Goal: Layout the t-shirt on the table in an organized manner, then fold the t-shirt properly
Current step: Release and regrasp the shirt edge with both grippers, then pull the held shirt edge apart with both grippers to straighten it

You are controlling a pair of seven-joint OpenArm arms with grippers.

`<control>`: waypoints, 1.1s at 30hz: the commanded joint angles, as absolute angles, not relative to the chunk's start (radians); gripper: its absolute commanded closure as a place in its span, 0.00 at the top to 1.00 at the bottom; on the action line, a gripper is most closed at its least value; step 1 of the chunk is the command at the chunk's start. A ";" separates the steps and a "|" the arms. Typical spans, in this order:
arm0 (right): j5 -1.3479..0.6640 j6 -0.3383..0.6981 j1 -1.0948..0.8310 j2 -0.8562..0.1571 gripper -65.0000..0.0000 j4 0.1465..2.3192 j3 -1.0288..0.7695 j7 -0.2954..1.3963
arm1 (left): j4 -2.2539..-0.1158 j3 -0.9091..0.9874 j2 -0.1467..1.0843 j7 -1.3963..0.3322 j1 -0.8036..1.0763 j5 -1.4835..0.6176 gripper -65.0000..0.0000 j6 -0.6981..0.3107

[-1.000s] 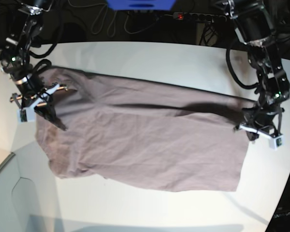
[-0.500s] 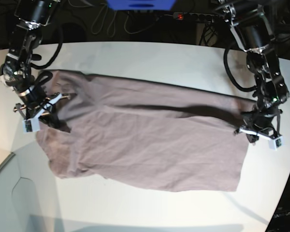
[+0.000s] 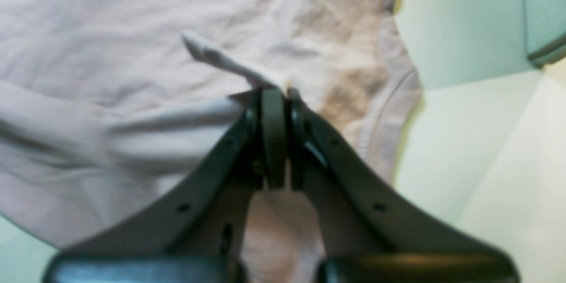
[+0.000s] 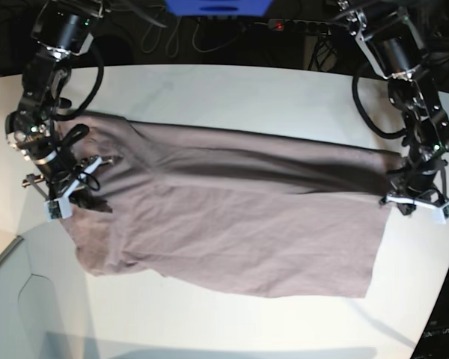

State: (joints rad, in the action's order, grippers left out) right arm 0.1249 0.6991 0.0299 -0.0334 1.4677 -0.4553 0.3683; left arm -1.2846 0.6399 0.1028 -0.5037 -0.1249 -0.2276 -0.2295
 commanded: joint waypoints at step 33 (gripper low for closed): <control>0.127 0.698 0.094 -0.042 0.54 1.484 -0.450 0.340 | -1.191 0.636 0.119 -0.473 -0.240 -0.223 0.33 -0.225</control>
State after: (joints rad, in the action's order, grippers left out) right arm 0.1425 0.6991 0.0772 -0.0334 1.4651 -0.4480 0.3653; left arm -1.1759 0.6342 0.1051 -0.4961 -0.2165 -0.2134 -0.2241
